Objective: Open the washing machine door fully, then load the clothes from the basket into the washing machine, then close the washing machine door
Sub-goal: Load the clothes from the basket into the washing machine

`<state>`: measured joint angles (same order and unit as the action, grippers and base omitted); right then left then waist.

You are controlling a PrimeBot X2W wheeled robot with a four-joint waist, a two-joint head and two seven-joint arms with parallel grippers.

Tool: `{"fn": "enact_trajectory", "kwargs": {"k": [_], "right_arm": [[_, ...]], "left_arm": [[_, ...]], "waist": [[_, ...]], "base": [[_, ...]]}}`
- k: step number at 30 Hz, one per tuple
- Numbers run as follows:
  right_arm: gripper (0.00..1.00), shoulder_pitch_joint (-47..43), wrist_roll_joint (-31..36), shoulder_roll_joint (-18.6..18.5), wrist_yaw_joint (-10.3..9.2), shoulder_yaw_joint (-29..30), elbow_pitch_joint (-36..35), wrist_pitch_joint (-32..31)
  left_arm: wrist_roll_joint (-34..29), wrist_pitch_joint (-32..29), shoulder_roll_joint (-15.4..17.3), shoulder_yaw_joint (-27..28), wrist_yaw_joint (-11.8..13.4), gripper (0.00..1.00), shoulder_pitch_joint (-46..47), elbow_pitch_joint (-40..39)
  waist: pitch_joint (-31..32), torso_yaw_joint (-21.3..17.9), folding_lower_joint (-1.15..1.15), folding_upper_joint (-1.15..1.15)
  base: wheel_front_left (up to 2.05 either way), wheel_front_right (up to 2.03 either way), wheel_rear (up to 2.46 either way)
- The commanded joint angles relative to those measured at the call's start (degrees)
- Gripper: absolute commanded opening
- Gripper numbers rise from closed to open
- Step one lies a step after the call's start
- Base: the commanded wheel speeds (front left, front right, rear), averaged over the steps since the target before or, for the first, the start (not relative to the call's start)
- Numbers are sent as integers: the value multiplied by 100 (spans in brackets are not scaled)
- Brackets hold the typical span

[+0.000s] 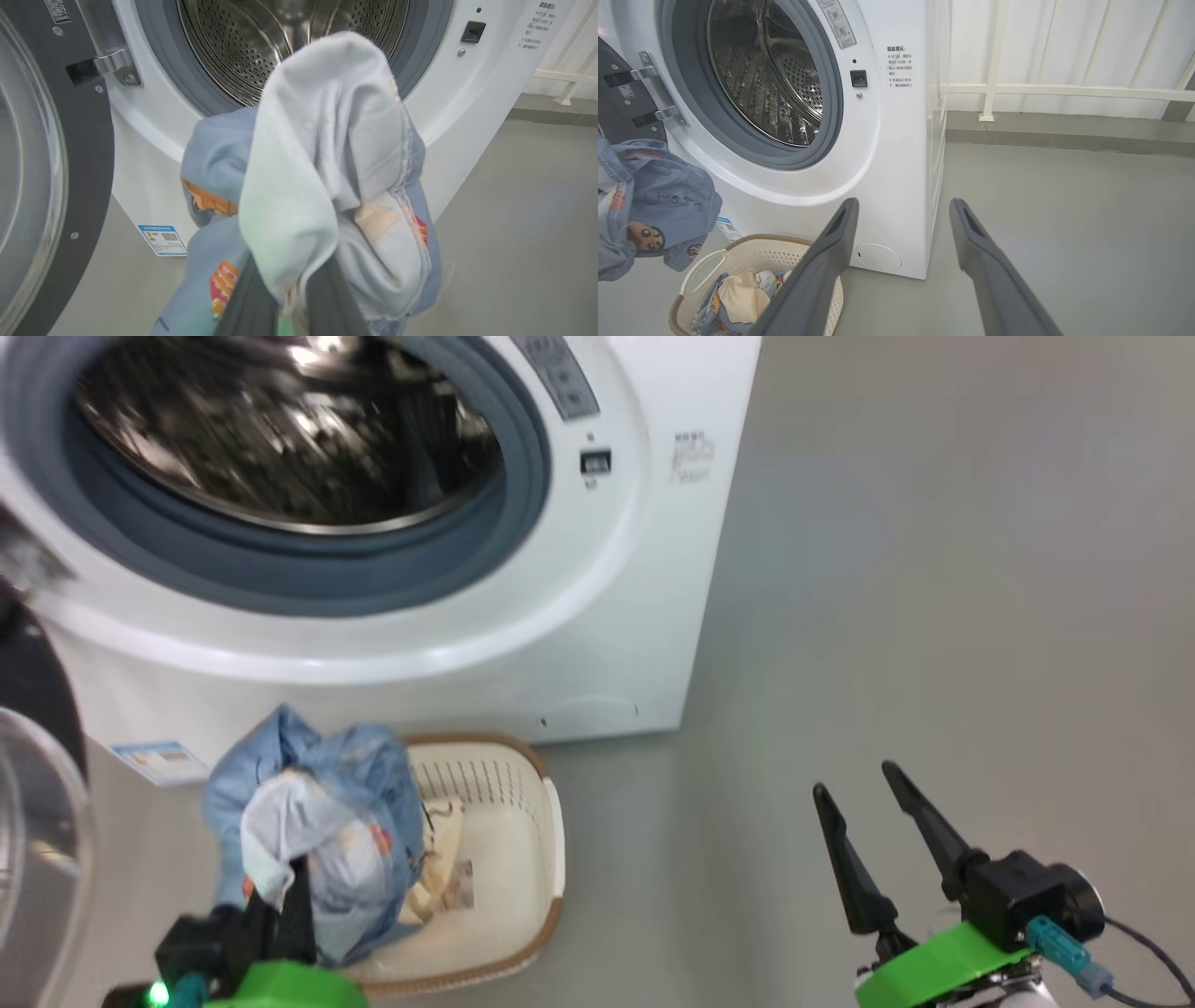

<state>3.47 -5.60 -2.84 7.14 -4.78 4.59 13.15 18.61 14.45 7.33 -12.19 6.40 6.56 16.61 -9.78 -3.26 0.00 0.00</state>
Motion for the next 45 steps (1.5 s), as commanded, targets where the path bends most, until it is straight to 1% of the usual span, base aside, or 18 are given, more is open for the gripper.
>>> {"fn": "enact_trajectory", "kwargs": {"k": [1, 10, 20, 29, 45], "right_arm": [[100, -85, 24, -4, 35, -152, -190, -33], [100, -502, -9, -4, 35, -175, -440, -272], [100, -732, -46, -4, 35, -166, -687, -411], [100, -790, -65, -4, 35, -127, -733, -435], [100, -776, -87, -4, 35, -139, -685, -411]], "left_arm": [[-89, 37, 140, 202, 85, 0, -104, -287], [-133, -255, 250, 150, 282, 0, -742, -1096], [-178, -531, 359, 100, 440, 0, -1120, -1720], [-161, -610, 393, 75, 499, 0, -1217, -1902], [-103, -595, 422, 35, 525, 0, -1201, -1879]], "waist": [[546, 169, 0, 0], [1008, 110, 0, 0], [1178, 71, 0, 0], [1189, 119, 0, 0], [1180, 165, 0, 0]], "base": [[0, 0, 0], [0, 0, 0], [0, 0, 0], [0, 0, 0], [0, 0, 0]]}}
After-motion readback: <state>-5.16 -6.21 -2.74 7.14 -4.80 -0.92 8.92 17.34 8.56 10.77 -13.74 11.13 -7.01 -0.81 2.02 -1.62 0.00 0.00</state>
